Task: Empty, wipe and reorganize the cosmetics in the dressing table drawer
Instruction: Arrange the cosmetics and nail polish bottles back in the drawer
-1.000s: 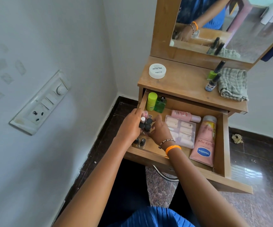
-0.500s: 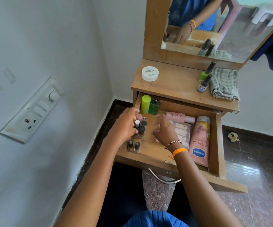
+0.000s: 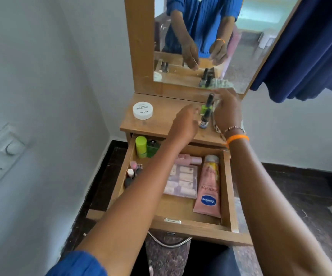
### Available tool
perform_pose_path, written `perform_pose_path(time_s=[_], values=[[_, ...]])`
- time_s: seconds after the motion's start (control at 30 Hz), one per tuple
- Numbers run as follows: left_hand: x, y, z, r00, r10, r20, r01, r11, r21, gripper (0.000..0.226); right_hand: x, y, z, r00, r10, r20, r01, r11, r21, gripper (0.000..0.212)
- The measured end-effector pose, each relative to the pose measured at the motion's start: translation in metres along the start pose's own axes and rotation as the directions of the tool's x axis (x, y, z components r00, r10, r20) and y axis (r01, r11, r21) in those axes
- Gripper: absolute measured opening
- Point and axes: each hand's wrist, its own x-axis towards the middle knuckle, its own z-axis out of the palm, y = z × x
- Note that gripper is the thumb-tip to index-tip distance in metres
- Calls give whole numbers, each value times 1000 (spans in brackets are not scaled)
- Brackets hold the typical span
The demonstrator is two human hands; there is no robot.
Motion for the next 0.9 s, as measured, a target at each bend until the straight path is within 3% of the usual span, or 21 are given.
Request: perform_pose_path(time_s=[0.07,0.17,0.23,0.47,0.67,0.8,0.9], values=[[17,8,11,999,-16,40,13,998,60,36,19,-1,-1,987,-59,152,71,995,-73,55],[32,14,22,997,-7,79,-2,993,122,36,38,0,-3,931,-51,361,115,981,-157,46],[35,18,24,997,0,80,-14,985,173,26,43,2,-3,910,-24,413,125,968,-219,39],[19,13,12,997,72,-23,-68,991,119,20,36,19,4,951,60,302,-13,988,-155,26],[-18,-5,-43,991,99,-93,-96,995,40,16,-11,4,0,982,-67,179,49,994,102,20],[-75,-25,-92,999,3,-41,-5,999,-42,22,-63,-19,2,961,-141,237,83,968,238,19],[-118,-48,-111,991,-106,-81,104,994,-28,22,-101,-37,6,933,-145,329,39,951,308,20]])
